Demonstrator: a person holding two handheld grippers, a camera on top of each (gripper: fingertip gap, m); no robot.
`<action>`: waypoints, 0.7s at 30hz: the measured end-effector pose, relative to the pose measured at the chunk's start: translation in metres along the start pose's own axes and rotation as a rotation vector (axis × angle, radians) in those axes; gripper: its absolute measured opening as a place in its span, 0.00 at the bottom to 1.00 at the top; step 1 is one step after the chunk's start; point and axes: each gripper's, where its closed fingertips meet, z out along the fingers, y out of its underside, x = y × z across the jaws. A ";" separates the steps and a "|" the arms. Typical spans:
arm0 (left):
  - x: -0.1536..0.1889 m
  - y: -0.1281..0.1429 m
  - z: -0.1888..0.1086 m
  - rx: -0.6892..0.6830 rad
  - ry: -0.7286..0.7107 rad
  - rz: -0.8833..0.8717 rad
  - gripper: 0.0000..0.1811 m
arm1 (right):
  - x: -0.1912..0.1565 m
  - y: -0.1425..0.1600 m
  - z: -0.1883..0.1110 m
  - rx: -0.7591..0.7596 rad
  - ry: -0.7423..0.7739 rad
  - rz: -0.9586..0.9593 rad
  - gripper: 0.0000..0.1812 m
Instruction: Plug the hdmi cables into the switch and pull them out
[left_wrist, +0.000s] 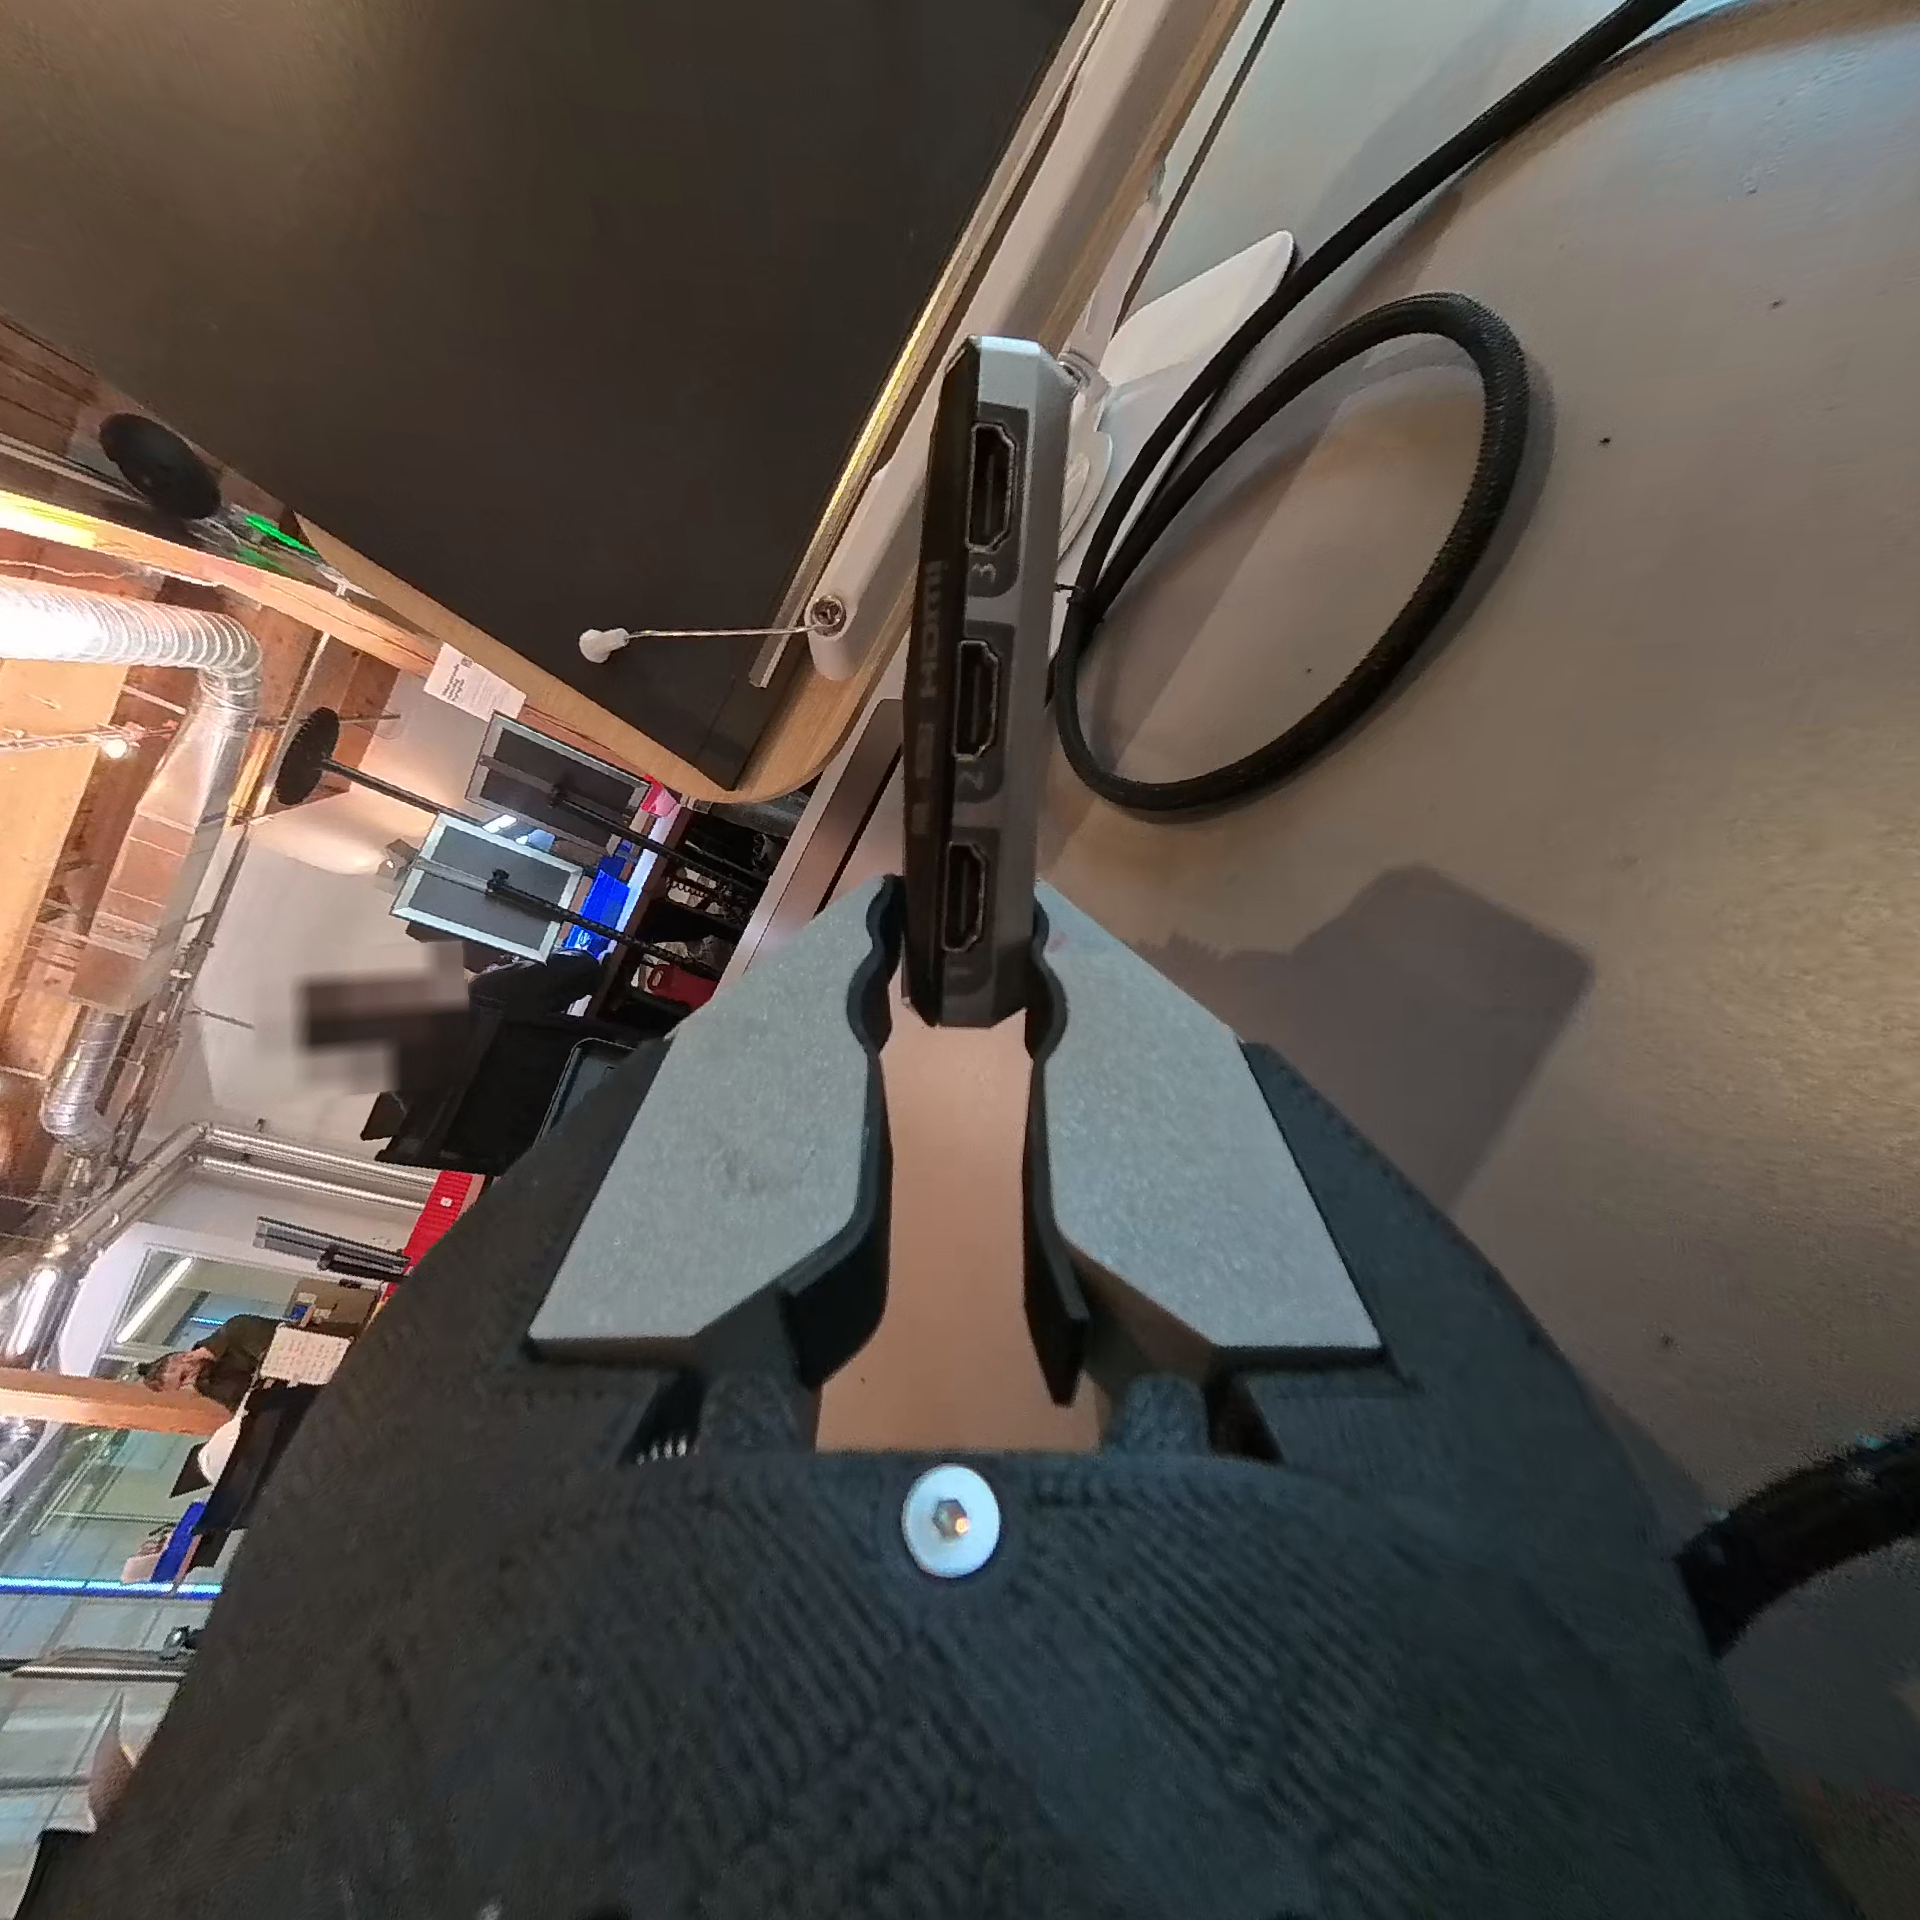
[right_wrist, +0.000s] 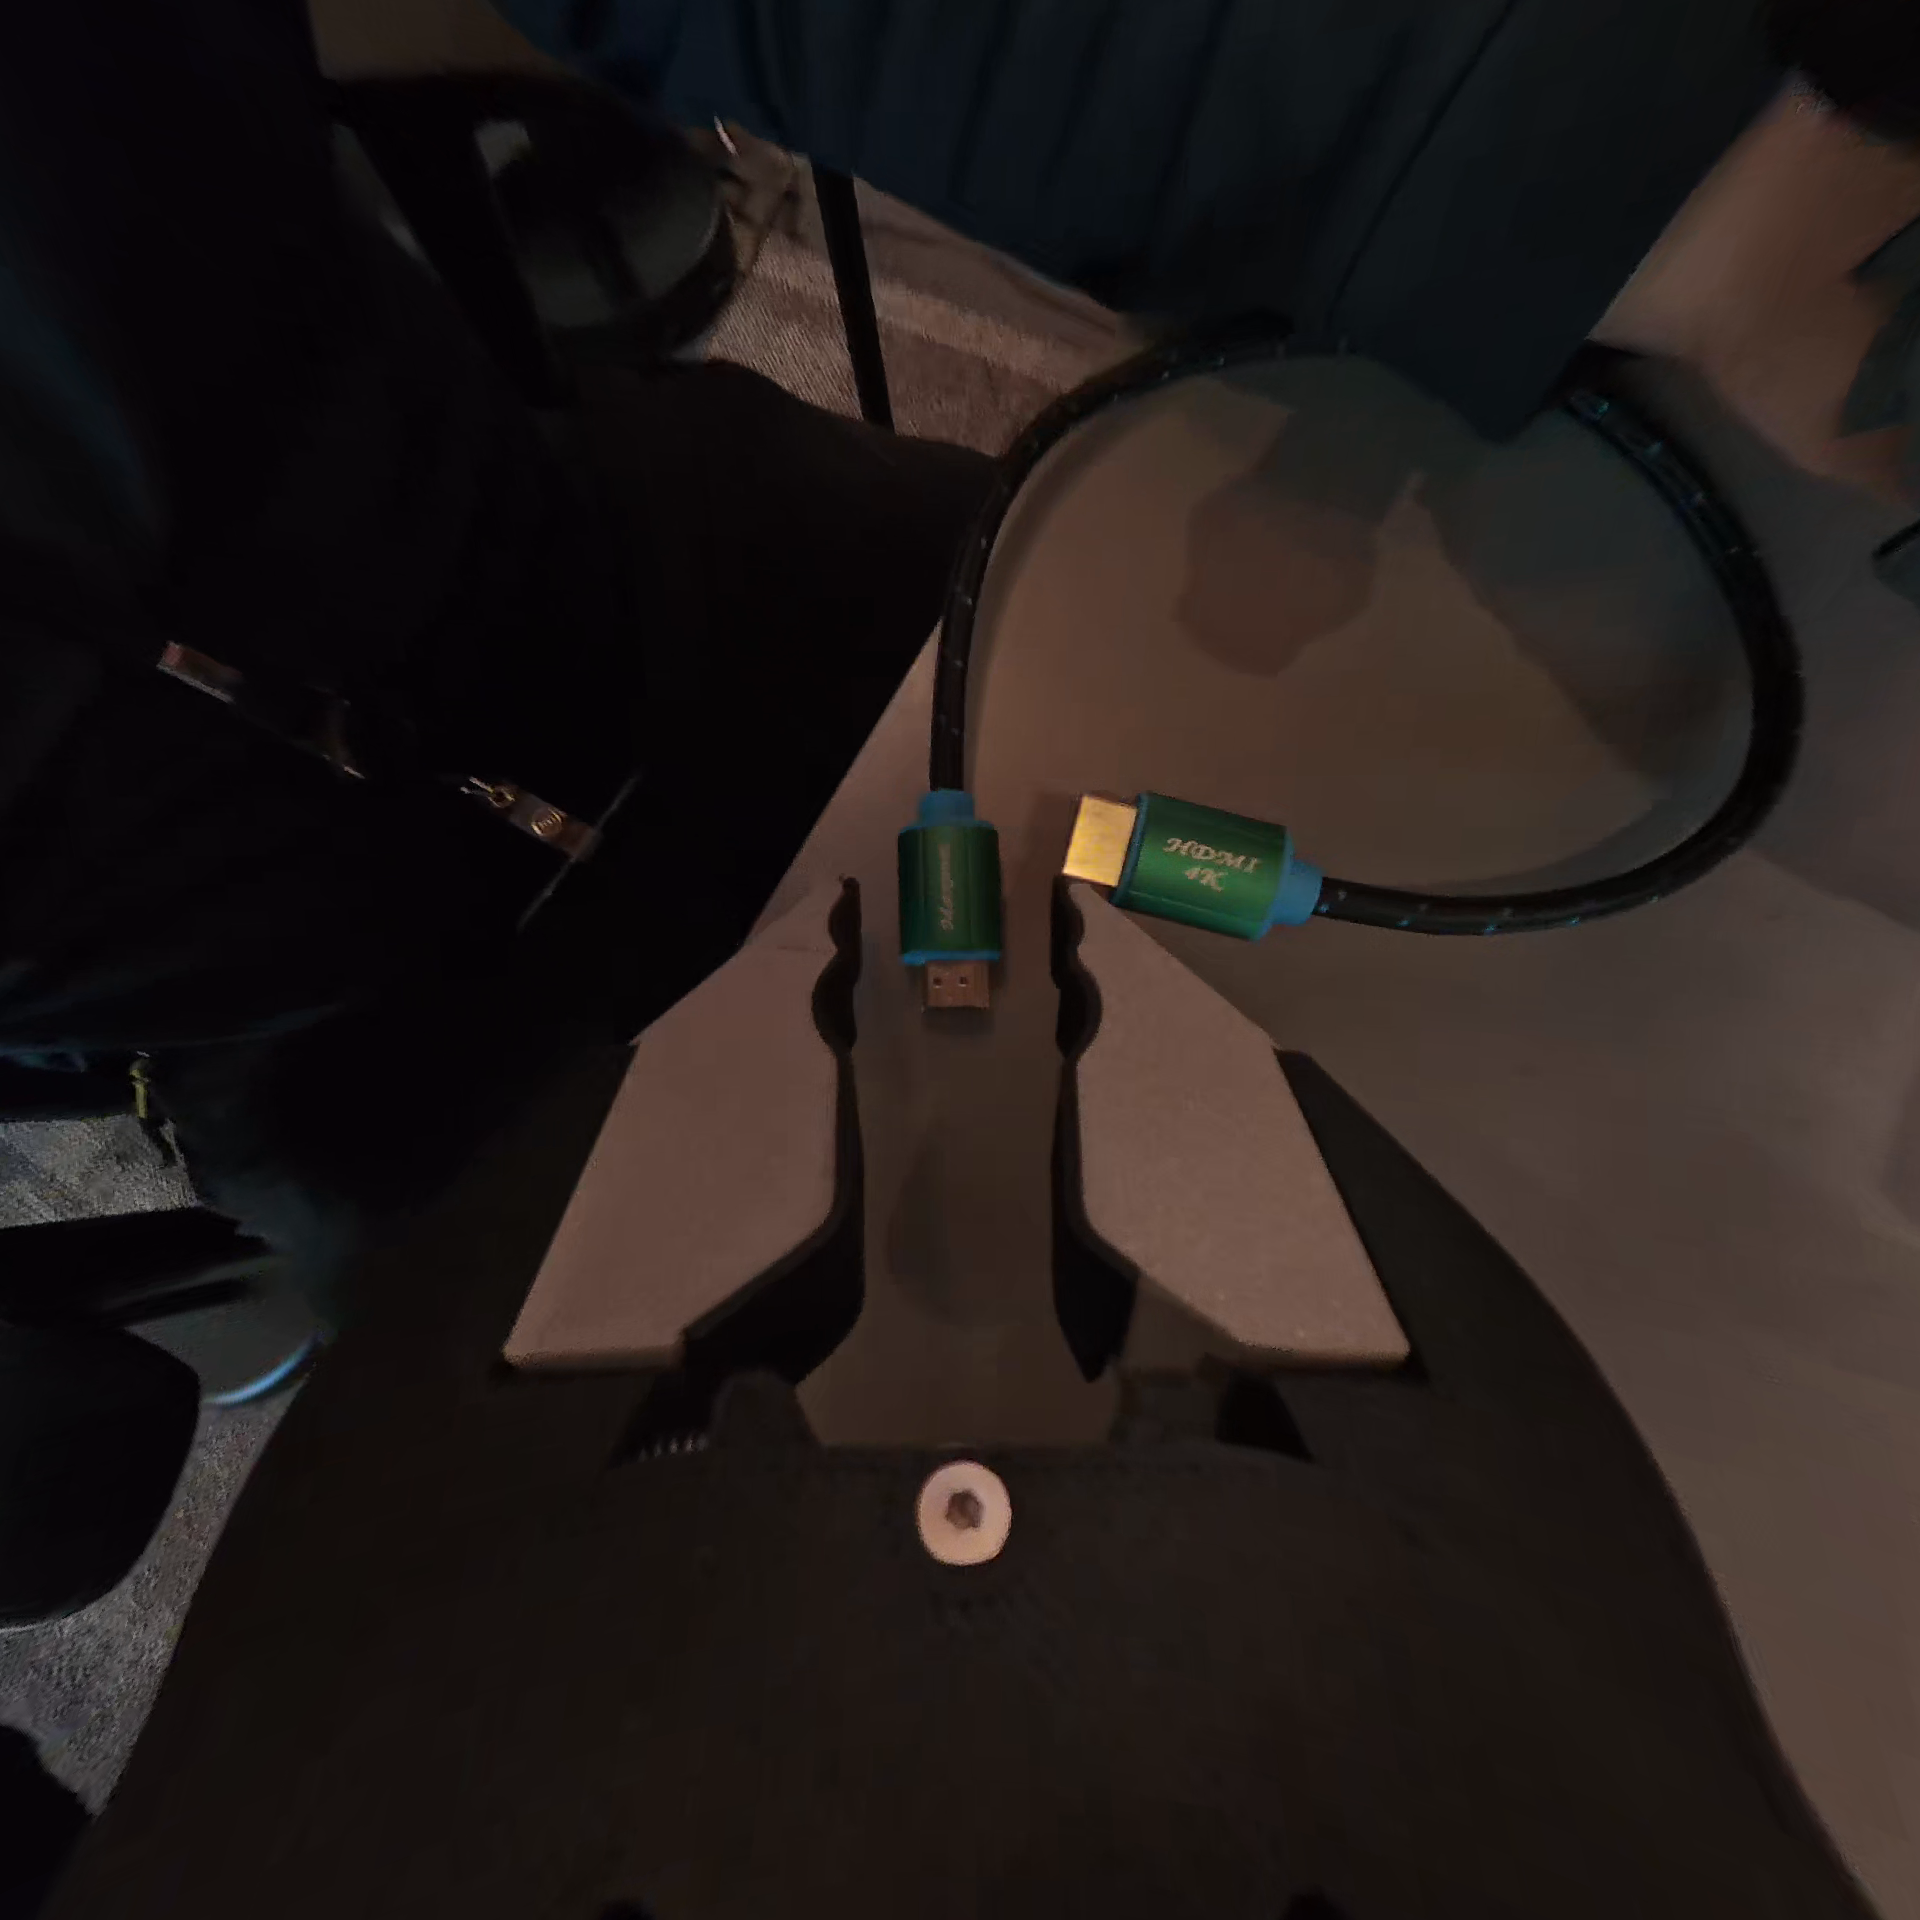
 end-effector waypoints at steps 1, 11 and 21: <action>0.000 0.000 0.000 0.000 0.000 0.001 0.11 | 0.002 0.003 0.003 -0.021 0.011 -0.003 0.16; -0.001 0.001 -0.001 -0.002 -0.003 0.020 0.10 | 0.035 0.046 -0.043 -0.105 0.190 0.117 0.12; -0.001 0.002 -0.002 -0.008 -0.005 0.012 0.10 | 0.067 0.016 -0.104 0.217 0.382 0.180 0.07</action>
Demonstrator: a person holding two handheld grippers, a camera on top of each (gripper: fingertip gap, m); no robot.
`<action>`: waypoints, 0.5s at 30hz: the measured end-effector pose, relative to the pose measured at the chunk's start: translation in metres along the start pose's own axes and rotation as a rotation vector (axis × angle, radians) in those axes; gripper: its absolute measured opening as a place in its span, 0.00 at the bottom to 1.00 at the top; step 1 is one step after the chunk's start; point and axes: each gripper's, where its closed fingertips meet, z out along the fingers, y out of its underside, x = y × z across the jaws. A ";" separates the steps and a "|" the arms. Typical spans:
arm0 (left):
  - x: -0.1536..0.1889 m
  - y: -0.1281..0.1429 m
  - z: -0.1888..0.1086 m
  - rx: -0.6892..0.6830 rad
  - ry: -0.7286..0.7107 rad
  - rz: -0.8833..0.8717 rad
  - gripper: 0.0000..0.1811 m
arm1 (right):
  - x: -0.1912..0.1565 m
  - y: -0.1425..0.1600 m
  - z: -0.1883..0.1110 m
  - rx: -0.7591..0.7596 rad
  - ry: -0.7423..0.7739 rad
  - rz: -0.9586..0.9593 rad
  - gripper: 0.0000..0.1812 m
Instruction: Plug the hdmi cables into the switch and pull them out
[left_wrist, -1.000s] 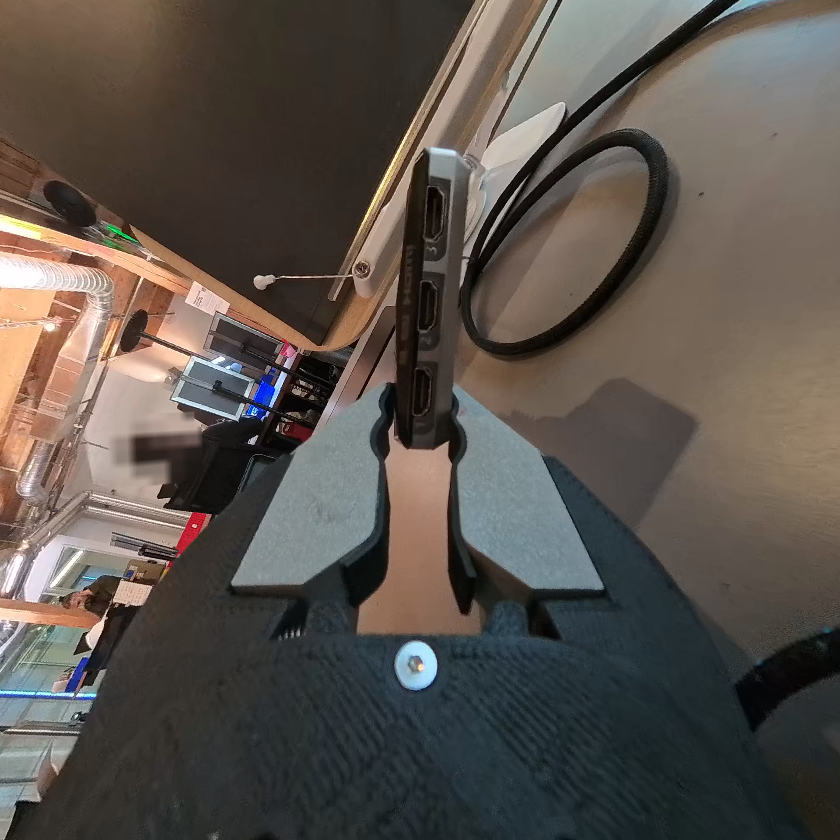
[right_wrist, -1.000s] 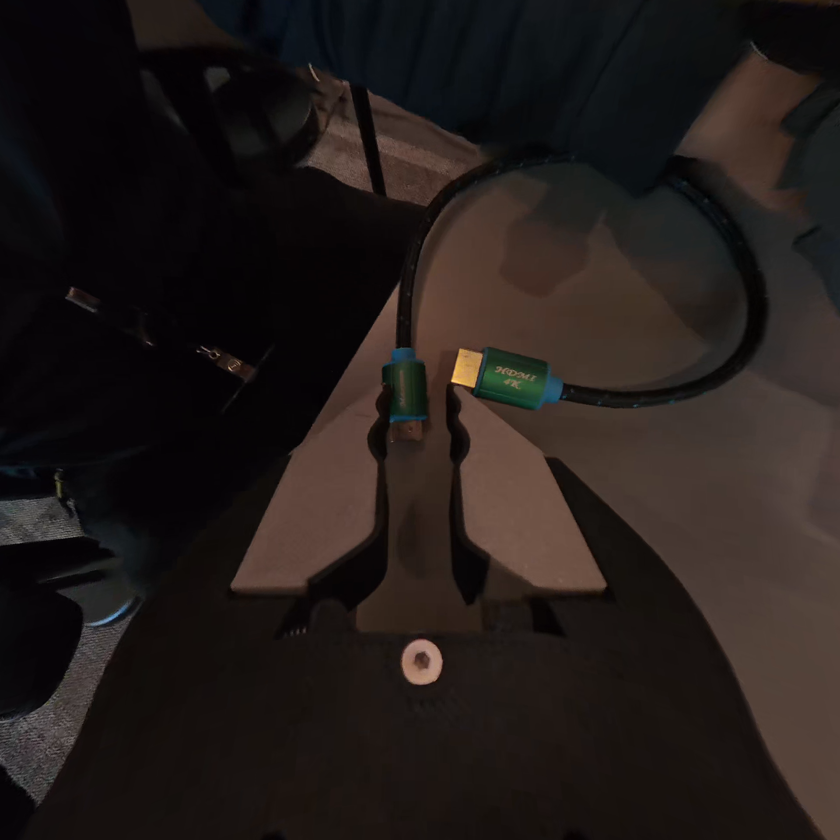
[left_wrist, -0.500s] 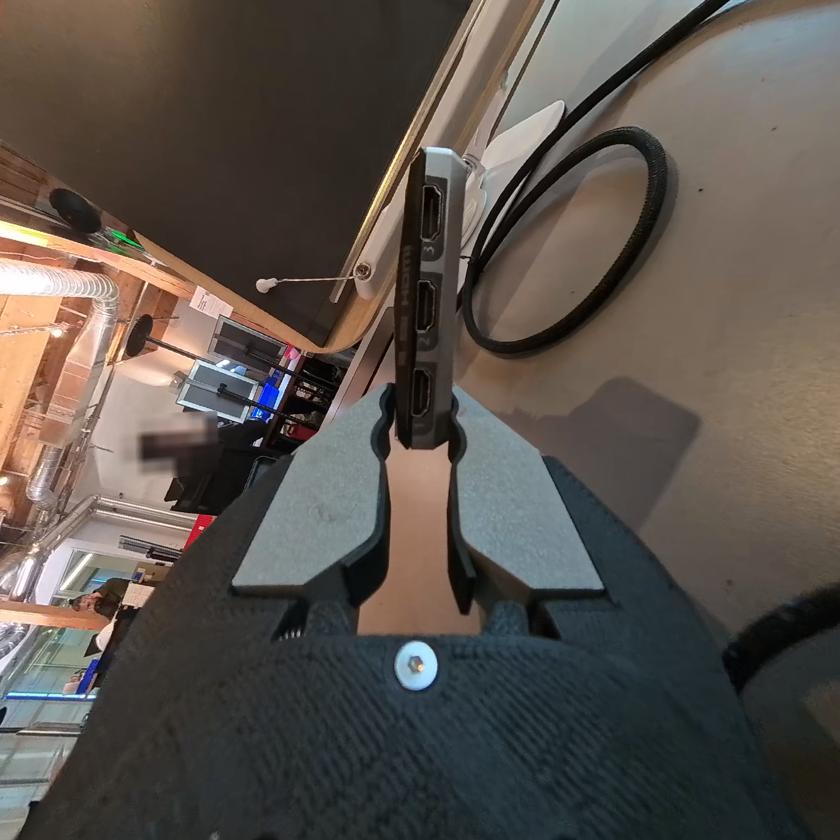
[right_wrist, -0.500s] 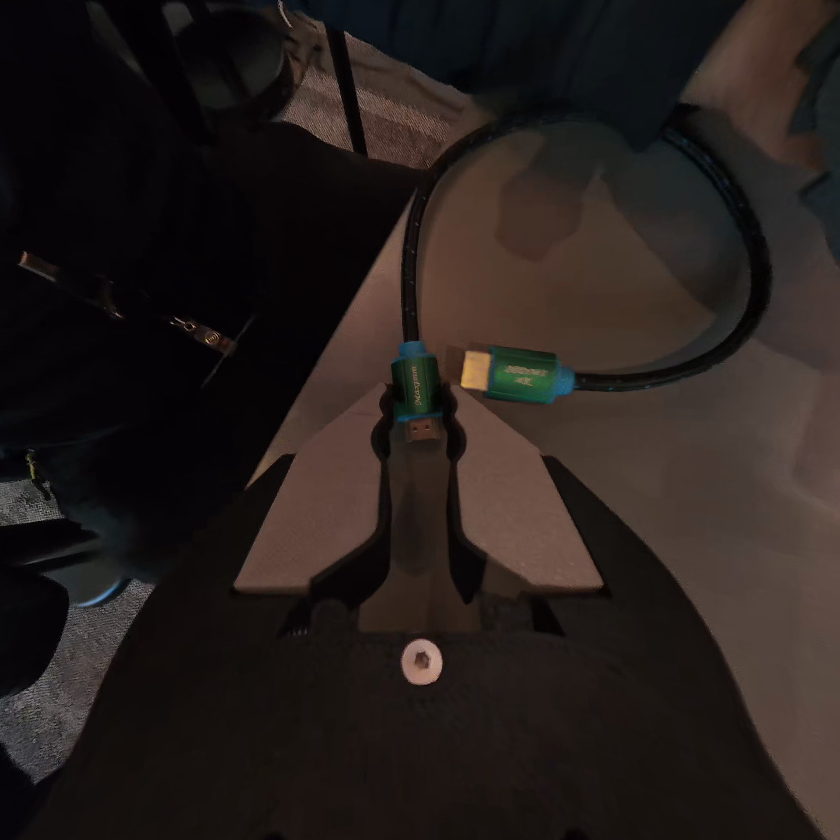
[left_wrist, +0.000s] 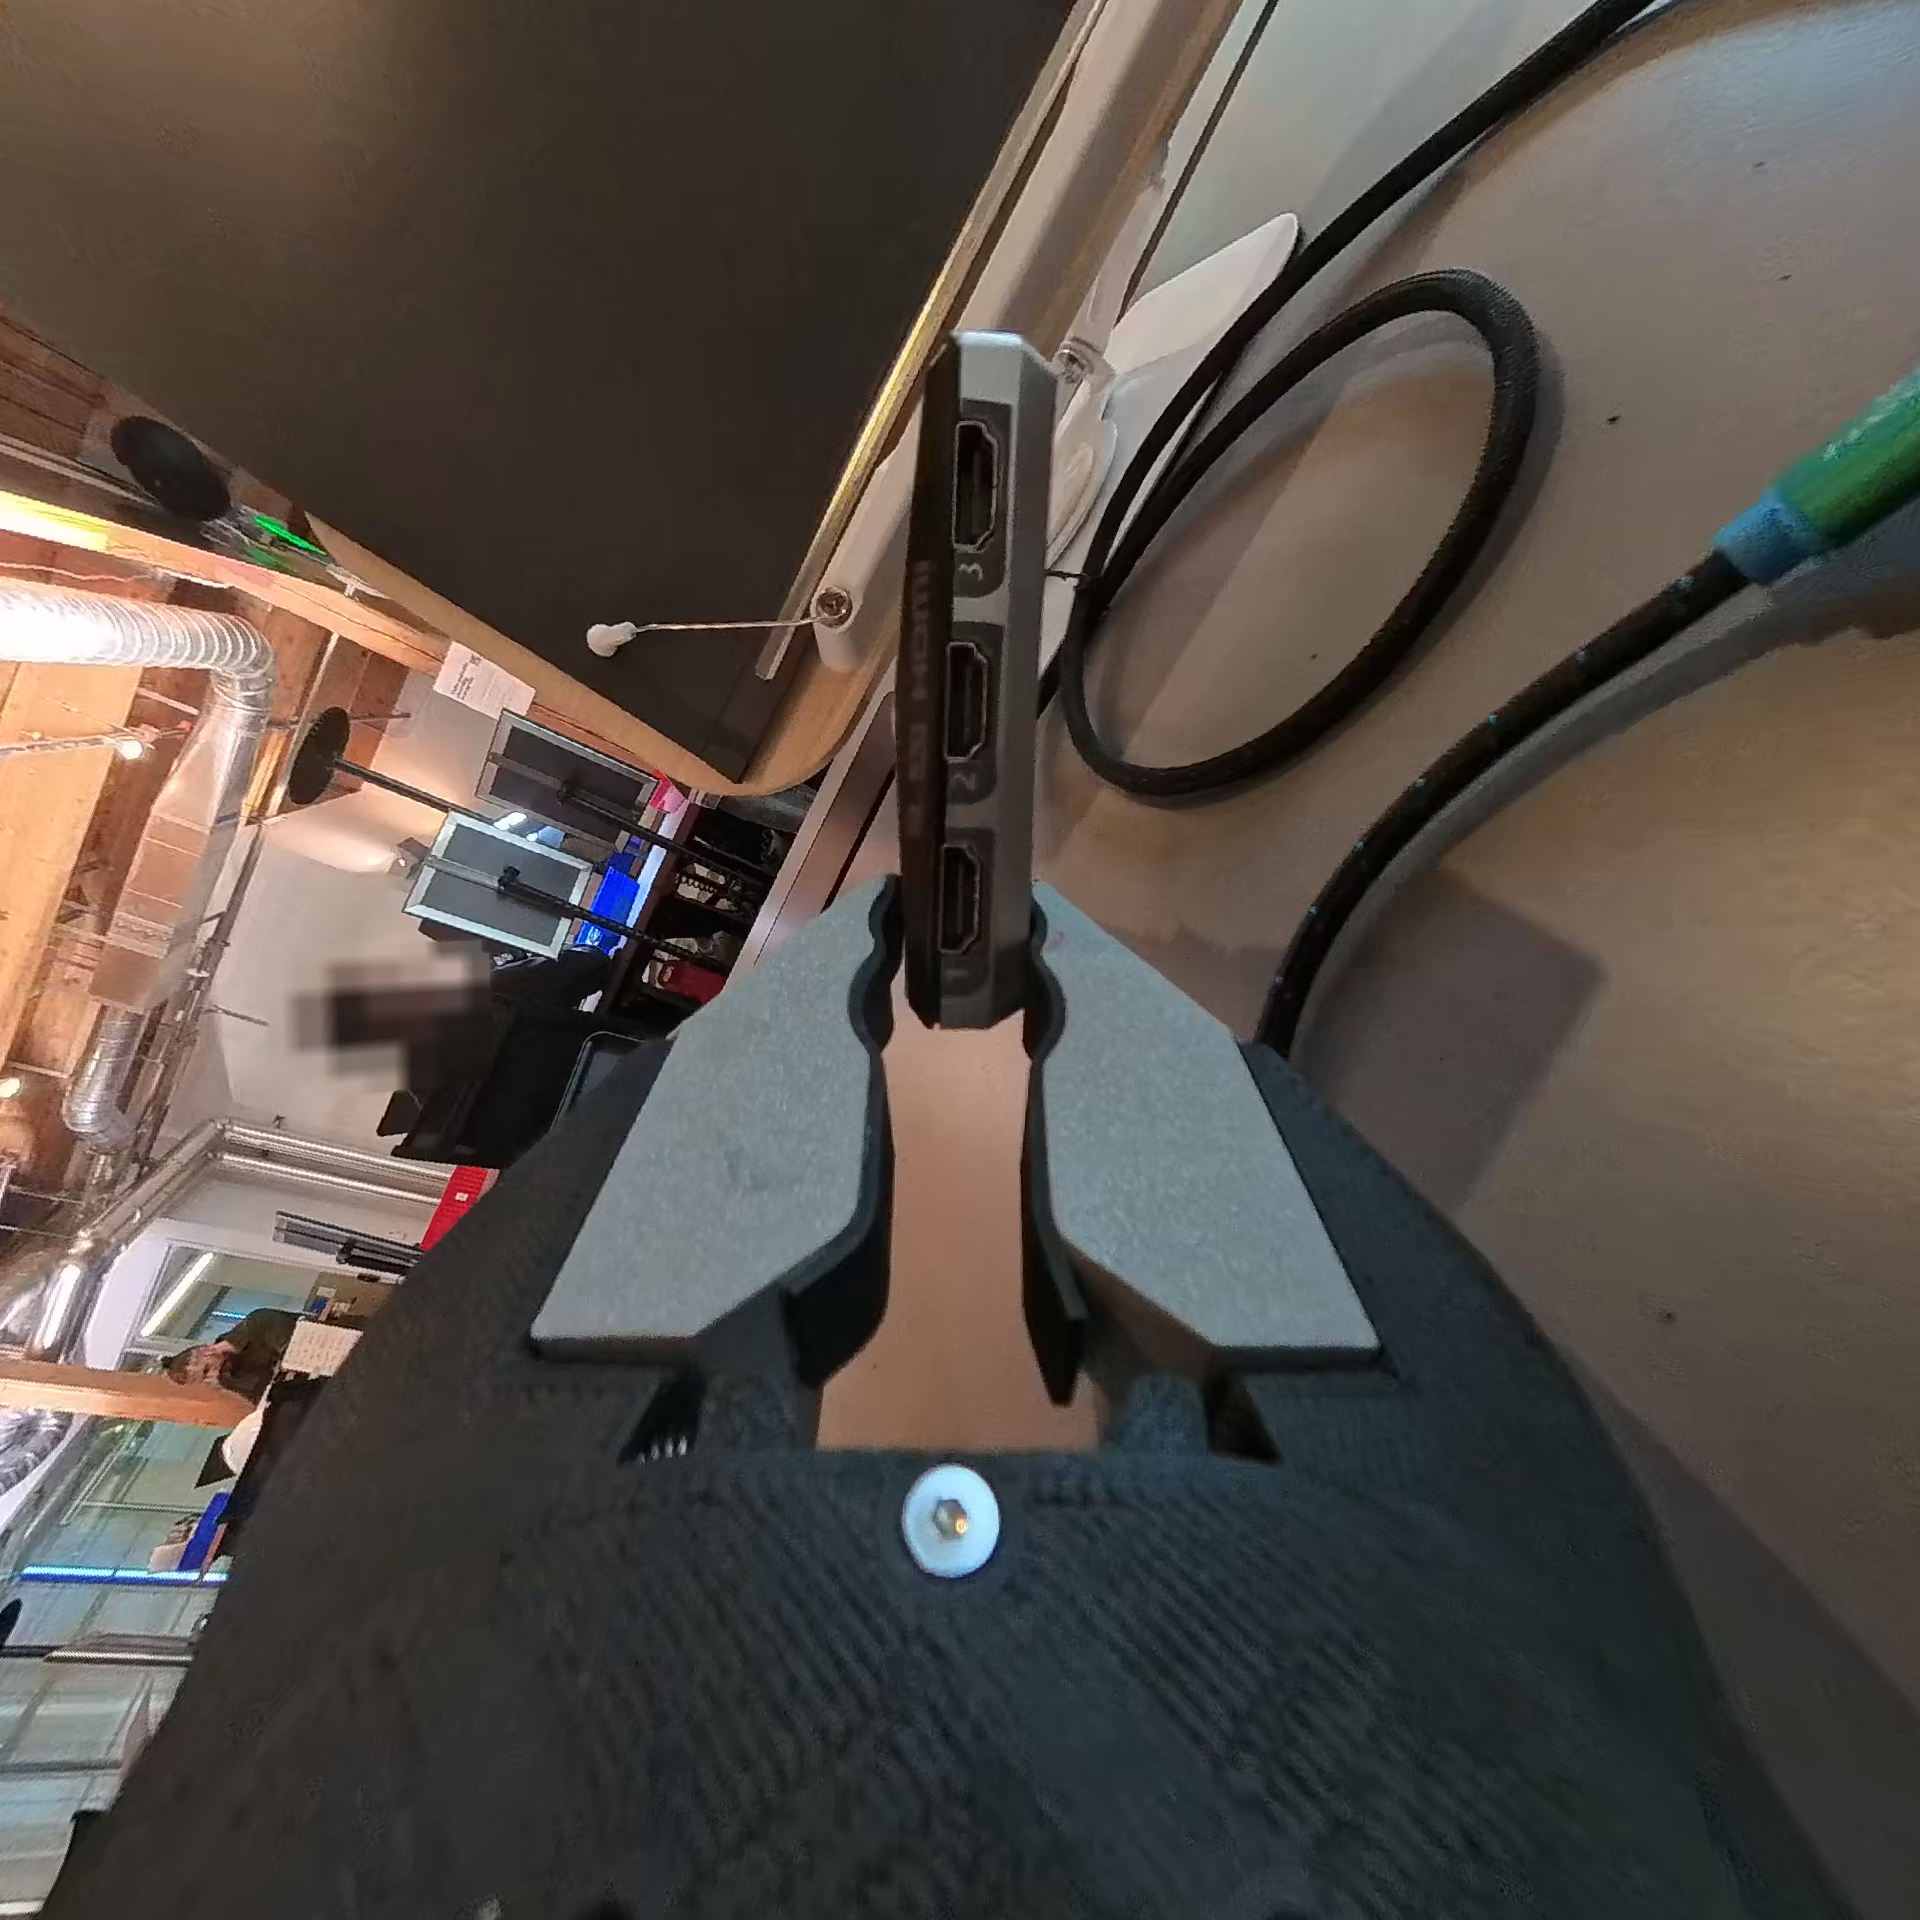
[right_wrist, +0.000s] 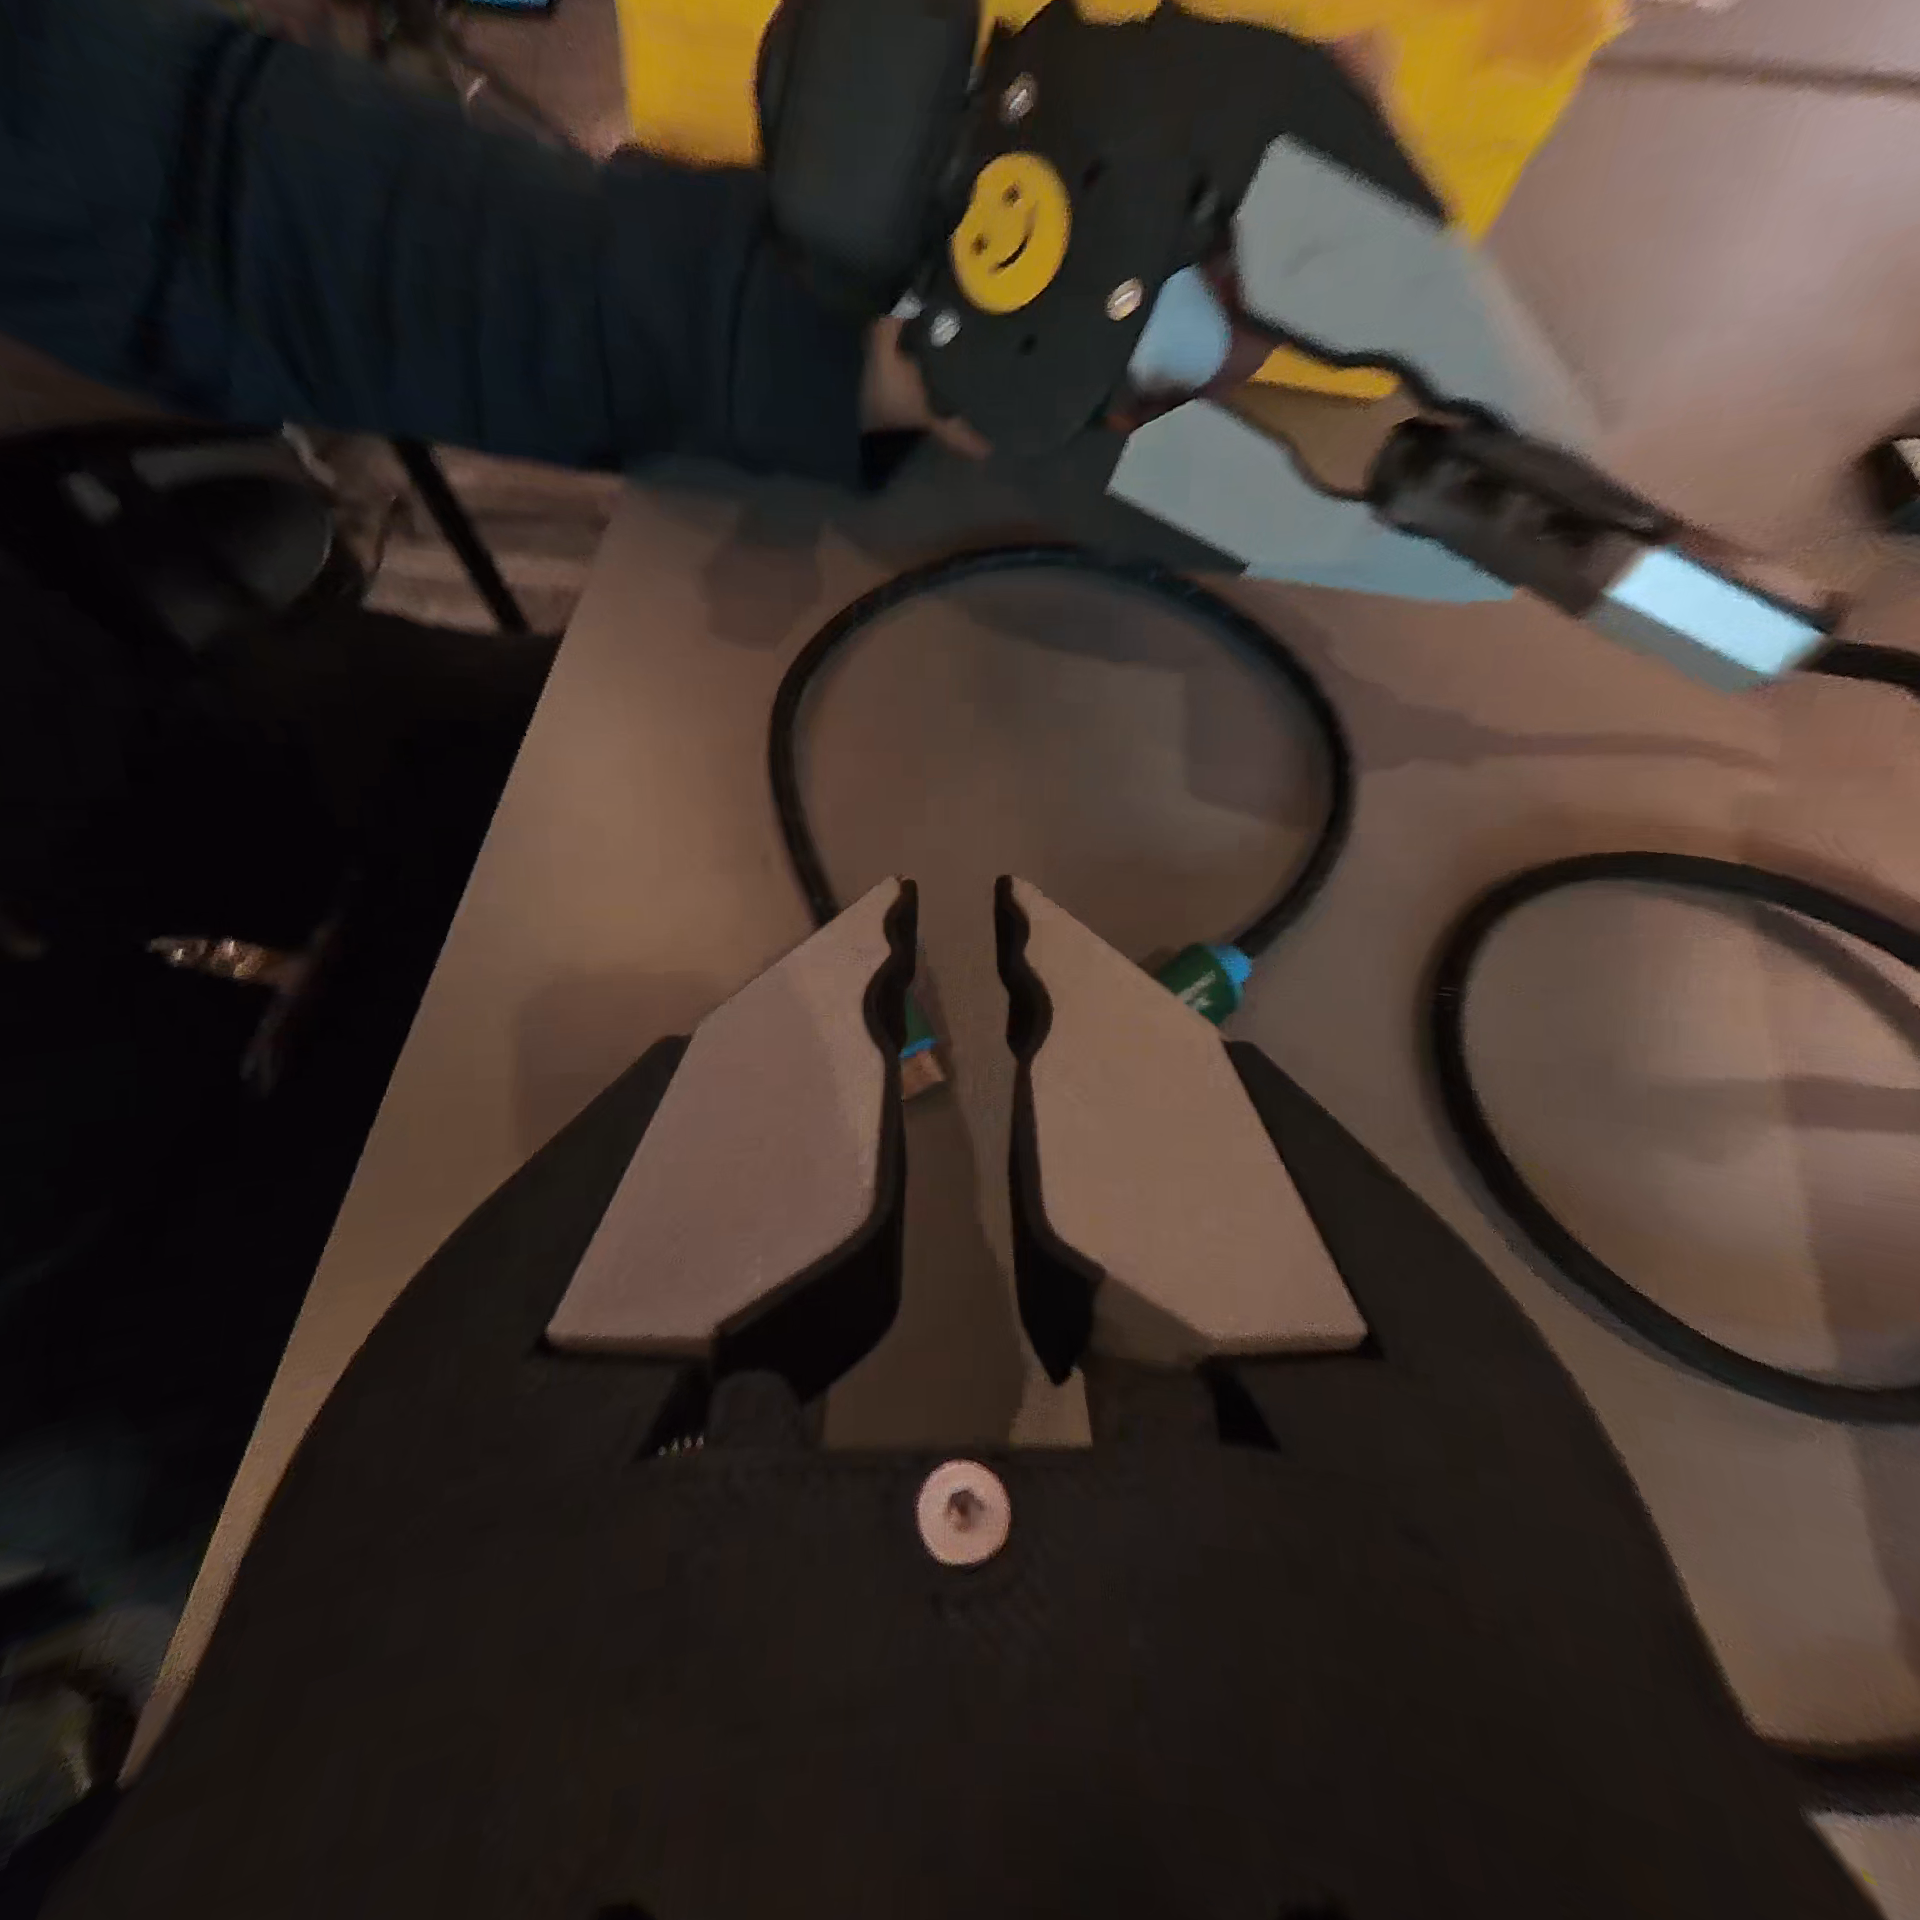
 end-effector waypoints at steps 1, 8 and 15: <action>-0.001 0.000 0.000 0.000 -0.003 0.000 0.10 | 0.006 -0.003 -0.002 0.024 0.021 0.023 0.07; -0.002 -0.003 -0.002 0.007 -0.012 0.034 0.10 | 0.041 -0.006 0.000 0.075 0.158 0.148 0.14; 0.010 -0.012 -0.005 0.024 0.008 0.149 0.10 | 0.070 -0.013 -0.001 0.108 0.379 0.089 0.24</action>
